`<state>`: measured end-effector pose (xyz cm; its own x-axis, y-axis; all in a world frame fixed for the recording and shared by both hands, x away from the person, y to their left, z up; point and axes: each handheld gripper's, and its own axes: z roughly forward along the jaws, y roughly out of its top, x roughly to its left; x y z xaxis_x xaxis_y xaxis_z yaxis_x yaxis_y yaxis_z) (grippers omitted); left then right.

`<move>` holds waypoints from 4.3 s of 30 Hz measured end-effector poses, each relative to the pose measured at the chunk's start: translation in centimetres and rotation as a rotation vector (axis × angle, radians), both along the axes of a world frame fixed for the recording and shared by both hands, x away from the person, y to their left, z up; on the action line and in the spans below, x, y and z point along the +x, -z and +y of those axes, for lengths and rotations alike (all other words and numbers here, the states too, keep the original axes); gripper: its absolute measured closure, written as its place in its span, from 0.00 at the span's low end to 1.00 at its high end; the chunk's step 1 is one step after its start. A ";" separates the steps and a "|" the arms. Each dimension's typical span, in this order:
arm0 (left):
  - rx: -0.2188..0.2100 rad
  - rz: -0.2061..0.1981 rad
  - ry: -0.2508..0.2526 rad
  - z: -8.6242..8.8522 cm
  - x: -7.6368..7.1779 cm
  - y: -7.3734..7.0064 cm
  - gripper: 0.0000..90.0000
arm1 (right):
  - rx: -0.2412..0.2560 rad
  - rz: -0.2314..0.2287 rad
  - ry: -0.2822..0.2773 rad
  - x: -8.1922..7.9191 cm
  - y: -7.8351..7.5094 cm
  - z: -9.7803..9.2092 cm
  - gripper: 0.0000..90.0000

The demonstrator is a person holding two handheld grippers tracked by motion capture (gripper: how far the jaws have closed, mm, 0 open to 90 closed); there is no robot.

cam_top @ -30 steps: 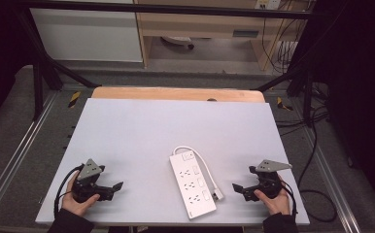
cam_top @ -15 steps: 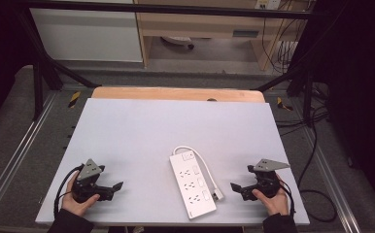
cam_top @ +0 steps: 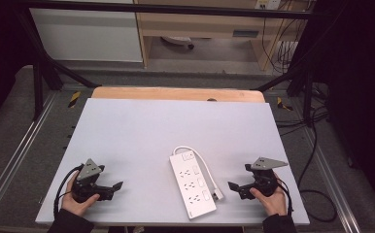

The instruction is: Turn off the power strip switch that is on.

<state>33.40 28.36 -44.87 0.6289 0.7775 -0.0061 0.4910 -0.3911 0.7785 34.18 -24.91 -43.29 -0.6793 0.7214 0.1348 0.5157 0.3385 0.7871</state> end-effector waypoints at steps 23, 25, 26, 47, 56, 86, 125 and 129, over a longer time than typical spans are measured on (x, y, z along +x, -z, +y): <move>-0.001 -0.003 -0.005 0.0 0.0 -0.1 0.06 | 0.009 -0.030 -0.026 0.1 -1.5 1.9 0.08; -0.002 -0.003 -0.006 0.0 0.0 -0.1 0.06 | 0.009 -0.032 -0.032 0.1 -1.7 2.2 0.09; -0.001 -0.004 -0.005 0.0 0.0 -0.1 0.06 | 0.009 -0.032 -0.032 0.1 -1.7 2.2 0.09; 0.000 -0.006 -0.009 0.0 0.0 -0.1 0.06 | 0.016 -0.049 -0.070 0.4 -2.2 4.1 0.37; -0.004 -0.007 -0.014 0.1 0.0 -0.1 0.07 | 0.012 -0.048 -0.073 0.6 -2.2 5.0 0.43; -0.002 -0.009 -0.015 0.1 0.0 -0.1 0.07 | -0.003 -0.039 -0.071 1.4 -2.1 7.4 0.79; -0.002 -0.008 -0.015 0.0 0.0 -0.1 0.07 | -0.010 0.015 -0.117 2.8 -1.2 10.5 1.00; -0.002 -0.008 -0.015 0.1 0.0 -0.1 0.07 | -0.014 0.019 -0.119 2.8 -1.0 10.7 1.00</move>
